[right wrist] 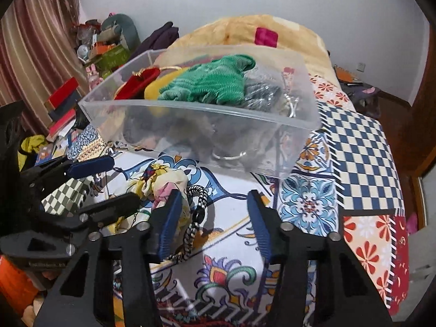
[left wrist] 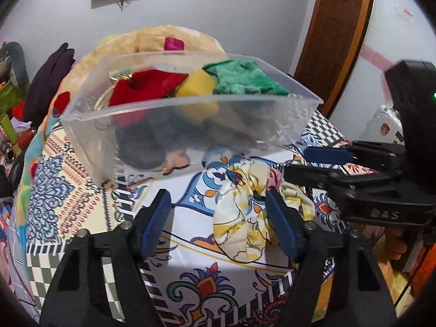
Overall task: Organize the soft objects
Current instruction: 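Grasp the black-and-white braided cord with the right tool while the left tool grasps the floral scrunchie, then carry the cord and scrunchie into the box and open both tools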
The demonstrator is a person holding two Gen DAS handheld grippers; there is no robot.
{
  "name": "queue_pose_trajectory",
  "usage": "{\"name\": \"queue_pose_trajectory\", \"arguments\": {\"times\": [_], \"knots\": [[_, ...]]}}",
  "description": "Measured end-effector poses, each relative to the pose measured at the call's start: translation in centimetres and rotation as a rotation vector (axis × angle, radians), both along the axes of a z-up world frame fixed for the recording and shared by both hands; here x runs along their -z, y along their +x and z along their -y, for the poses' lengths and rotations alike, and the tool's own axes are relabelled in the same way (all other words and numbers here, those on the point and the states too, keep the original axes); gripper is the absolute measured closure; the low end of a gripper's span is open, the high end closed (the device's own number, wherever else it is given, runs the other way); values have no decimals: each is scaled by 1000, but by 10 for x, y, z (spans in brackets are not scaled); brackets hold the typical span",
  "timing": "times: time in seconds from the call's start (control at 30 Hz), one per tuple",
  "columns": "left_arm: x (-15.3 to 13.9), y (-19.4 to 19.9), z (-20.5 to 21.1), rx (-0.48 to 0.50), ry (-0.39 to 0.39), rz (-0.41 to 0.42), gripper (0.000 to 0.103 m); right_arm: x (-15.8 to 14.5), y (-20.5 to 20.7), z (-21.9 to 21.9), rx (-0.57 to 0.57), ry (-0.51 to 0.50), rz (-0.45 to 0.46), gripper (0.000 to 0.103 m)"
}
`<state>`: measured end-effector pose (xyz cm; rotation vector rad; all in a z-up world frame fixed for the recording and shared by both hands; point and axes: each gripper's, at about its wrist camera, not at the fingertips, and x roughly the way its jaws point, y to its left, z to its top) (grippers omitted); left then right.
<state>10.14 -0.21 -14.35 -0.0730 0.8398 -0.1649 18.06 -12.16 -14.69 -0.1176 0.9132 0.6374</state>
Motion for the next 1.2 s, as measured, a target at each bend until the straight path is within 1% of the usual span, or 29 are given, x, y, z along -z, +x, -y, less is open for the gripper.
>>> {"name": "queue_pose_trajectory", "arguments": {"times": [0.1,0.13,0.17,0.2,0.23,0.27,0.3,0.33,0.37,0.4,0.5,0.63,0.73,1.0,1.2], "knots": [[6,2,2,15,0,-18,46,4,7,-5,-6,-17,-15,71],[7,2,3,16,1,-20,46,6,8,-6,-10,-20,-22,73],[7,2,4,16,11,-12,50,7,9,-7,-16,-21,-28,77],[7,2,5,20,11,-13,55,8,10,-8,-23,-21,-34,82],[7,2,5,21,11,-11,59,8,9,-10,-28,-21,-32,84],[8,2,5,22,11,-11,66,8,8,-11,-32,-25,-28,90],[8,2,5,23,11,-10,73,8,7,-12,-39,-23,-29,93],[8,1,5,25,6,-10,78,7,6,-13,-43,-23,-27,93],[8,0,4,28,-2,-12,86,7,4,-13,-42,-24,-17,94],[8,0,2,29,-5,-13,90,6,3,-12,-41,-24,-12,94],[6,-2,-3,21,-12,-3,96,3,0,-9,-26,-21,16,95],[-6,-9,-11,-2,-19,40,96,-5,-2,0,0,-6,51,95],[-21,-15,-18,-21,-29,83,96,-14,-5,7,11,21,73,95],[-66,-27,-29,-63,-13,214,96,-53,-14,17,36,71,187,95],[-92,-14,-33,-85,7,283,96,-82,-6,18,65,113,269,95]]}}
